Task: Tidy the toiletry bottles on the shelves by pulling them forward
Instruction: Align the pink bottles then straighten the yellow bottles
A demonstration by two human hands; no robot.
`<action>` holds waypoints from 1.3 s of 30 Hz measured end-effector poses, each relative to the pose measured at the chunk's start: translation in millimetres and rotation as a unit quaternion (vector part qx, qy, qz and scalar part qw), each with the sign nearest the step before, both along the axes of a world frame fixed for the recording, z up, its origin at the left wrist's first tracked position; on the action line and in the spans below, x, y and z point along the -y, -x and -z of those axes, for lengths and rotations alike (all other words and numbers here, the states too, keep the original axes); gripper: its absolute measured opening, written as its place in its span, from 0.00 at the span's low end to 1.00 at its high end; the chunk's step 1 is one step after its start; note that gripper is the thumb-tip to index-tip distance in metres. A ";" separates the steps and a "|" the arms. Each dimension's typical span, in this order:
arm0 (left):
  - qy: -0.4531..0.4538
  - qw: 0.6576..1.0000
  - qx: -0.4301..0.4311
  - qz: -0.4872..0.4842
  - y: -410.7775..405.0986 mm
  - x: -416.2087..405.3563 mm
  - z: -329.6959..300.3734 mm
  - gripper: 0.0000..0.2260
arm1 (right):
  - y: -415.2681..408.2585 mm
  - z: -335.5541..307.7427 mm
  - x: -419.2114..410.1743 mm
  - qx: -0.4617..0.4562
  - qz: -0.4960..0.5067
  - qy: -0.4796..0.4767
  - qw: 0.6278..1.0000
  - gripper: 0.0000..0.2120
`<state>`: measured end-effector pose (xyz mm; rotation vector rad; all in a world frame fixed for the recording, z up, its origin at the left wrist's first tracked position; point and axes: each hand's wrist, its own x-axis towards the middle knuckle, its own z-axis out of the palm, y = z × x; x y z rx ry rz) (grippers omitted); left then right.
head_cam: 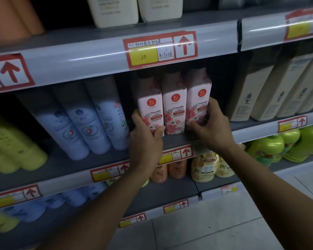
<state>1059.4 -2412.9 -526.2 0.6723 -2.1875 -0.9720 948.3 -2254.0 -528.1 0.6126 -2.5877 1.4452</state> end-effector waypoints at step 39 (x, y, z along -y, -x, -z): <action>0.015 0.999 0.008 0.027 -153.2 43.1 -38.4 0.18 | -126.0 -48.0 45.4 -0.030 0.109 -0.081 0.990 0.32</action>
